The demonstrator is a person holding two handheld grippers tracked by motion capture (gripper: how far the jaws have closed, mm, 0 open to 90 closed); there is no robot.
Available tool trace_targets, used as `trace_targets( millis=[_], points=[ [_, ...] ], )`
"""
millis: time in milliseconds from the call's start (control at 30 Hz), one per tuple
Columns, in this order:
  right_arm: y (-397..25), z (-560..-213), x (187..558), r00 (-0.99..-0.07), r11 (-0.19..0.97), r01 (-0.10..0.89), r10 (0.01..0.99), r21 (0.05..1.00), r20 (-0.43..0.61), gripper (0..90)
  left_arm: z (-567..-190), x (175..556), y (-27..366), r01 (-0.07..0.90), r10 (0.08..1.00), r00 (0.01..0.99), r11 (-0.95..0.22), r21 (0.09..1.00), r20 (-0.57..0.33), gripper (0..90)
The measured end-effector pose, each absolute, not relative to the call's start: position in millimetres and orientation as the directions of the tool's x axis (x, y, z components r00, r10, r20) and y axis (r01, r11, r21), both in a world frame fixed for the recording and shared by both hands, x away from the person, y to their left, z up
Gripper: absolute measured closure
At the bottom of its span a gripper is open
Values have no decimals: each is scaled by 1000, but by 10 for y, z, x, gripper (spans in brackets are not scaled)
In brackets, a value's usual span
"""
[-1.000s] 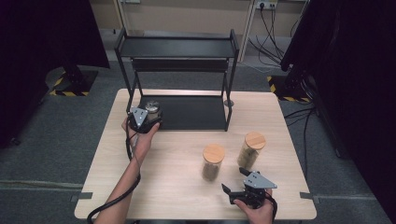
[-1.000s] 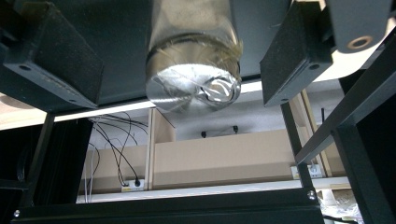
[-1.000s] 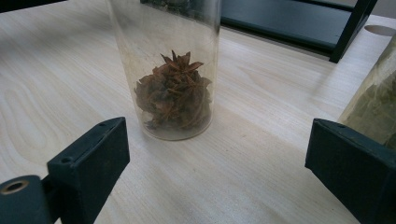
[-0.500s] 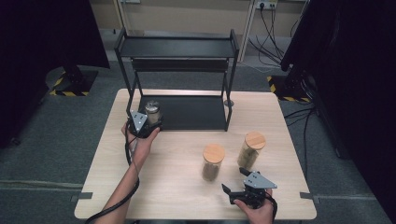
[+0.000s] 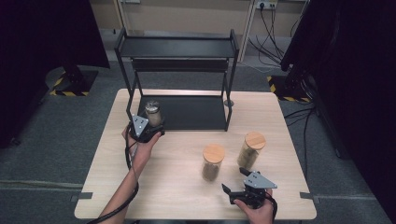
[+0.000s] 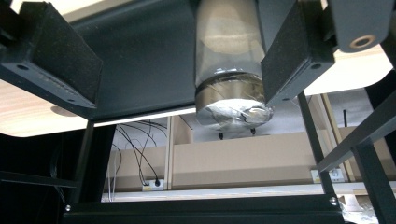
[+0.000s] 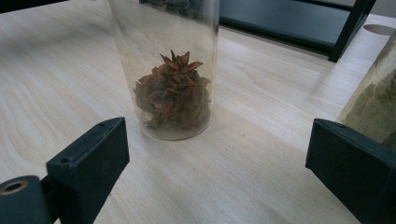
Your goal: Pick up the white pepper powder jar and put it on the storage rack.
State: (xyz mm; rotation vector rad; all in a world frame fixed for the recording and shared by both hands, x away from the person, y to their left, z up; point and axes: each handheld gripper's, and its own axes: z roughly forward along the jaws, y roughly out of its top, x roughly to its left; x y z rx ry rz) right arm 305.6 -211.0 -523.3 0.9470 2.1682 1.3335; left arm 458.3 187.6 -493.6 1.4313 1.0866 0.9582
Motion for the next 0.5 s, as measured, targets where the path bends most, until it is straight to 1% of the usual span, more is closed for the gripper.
trace_targets(
  millis=[500],
  points=[
    [-2109, -5233, 3056, -678, 308, 330, 735, 892, -3, 62, -5016, 4366, 1895, 137, 955, 298, -30, 990, -13, 124]
  ],
)
